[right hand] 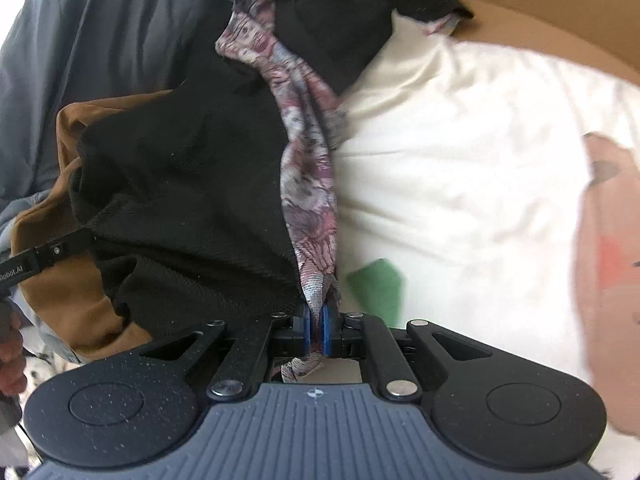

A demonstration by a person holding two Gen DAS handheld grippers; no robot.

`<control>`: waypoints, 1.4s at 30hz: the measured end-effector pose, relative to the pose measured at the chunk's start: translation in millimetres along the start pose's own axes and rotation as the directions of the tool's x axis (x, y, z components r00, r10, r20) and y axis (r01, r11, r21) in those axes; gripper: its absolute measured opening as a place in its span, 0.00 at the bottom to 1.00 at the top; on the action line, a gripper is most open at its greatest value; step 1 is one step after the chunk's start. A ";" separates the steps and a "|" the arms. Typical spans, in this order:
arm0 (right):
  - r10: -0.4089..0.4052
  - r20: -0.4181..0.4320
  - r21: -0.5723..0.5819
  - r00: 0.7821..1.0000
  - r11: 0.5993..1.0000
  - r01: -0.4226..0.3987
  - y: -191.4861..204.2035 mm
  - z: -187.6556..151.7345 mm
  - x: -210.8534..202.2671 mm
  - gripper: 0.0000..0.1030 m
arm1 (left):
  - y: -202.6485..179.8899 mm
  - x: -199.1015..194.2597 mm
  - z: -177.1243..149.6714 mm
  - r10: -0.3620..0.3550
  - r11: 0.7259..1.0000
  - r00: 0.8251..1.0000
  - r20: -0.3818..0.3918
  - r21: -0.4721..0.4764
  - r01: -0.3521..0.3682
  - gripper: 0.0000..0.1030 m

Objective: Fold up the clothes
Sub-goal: 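Grasp the bear-print lining edge with the right tool, then grasp the black garment with the left tool while the right tool holds its edge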

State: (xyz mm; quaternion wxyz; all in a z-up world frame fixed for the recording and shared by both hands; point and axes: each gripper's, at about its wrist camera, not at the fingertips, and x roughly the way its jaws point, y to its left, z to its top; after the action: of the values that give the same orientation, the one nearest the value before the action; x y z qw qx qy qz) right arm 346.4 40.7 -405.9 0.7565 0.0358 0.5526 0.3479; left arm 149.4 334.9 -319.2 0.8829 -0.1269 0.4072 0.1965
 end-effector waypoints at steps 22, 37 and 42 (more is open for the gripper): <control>-0.393 0.069 -0.050 0.917 0.916 0.397 -129.4 17.6 -130.2 0.03 | -34.2 7.9 7.5 -0.111 0.994 0.994 0.000 0.018 0.111 0.85; -0.598 0.026 0.039 0.801 0.802 0.597 -199.1 14.9 -170.1 0.06 | -82.7 16.1 23.3 -0.201 0.976 0.979 0.027 0.097 0.197 0.83; -0.608 0.032 0.068 0.793 0.793 0.605 -196.3 10.7 -175.2 0.20 | -103.4 35.7 26.2 -0.226 0.966 0.974 0.007 0.130 0.223 0.82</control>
State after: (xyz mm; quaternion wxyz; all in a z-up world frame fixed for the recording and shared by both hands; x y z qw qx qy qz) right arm 425.4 -203.2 -345.8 0.8409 -0.1138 0.5242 0.0710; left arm 234.6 261.5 -323.4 0.9102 -0.1128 0.3922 0.0702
